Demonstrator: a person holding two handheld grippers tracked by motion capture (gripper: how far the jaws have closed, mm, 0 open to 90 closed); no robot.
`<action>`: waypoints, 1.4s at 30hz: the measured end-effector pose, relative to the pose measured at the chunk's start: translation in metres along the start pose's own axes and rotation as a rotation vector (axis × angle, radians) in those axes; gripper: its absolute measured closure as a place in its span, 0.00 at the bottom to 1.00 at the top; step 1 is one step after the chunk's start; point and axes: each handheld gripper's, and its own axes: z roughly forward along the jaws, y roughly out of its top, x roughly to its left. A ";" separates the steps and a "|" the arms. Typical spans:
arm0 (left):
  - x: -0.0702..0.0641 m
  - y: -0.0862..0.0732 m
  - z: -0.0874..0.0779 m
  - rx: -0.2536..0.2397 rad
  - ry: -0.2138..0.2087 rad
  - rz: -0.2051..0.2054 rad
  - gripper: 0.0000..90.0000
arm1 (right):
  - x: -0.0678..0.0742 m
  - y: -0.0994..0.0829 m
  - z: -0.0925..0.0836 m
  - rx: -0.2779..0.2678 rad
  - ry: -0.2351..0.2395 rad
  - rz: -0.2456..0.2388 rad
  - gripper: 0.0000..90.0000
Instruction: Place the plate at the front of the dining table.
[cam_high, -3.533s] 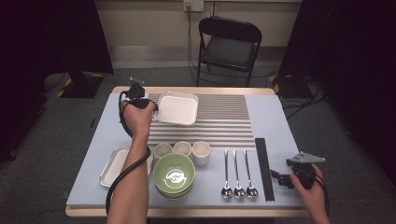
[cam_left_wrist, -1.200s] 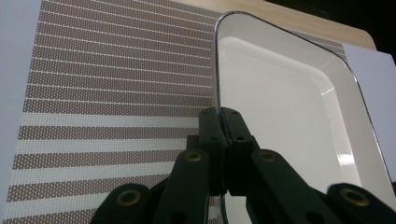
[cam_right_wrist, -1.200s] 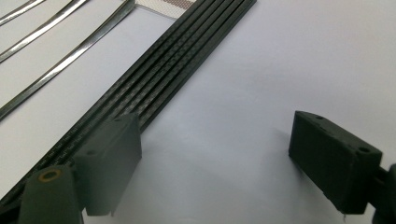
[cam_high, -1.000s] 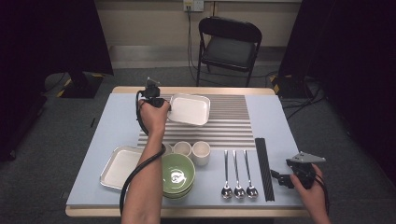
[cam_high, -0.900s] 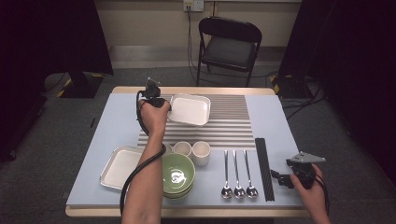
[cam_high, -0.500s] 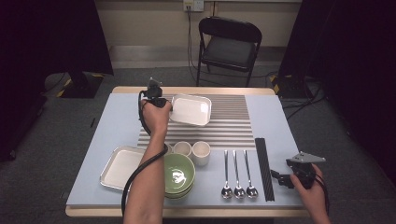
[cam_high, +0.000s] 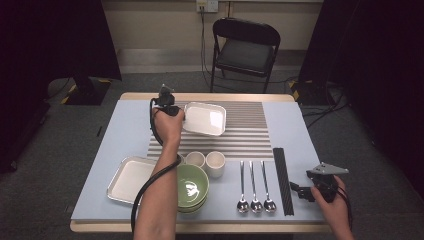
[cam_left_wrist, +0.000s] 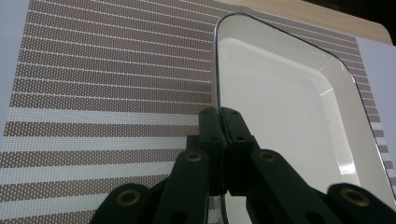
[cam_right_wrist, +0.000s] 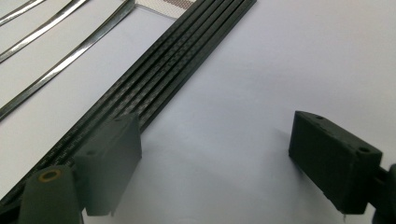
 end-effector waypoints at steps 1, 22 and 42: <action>-0.001 0.000 0.000 -0.005 0.002 -0.007 0.98 | 0.000 0.000 0.000 0.000 0.000 0.000 0.18; -0.002 -0.002 0.007 -0.018 0.031 -0.021 0.98 | 0.000 0.000 0.000 0.001 0.000 0.001 0.18; -0.004 -0.001 0.010 -0.036 0.044 -0.041 0.98 | 0.000 0.000 0.000 0.001 -0.001 0.001 0.18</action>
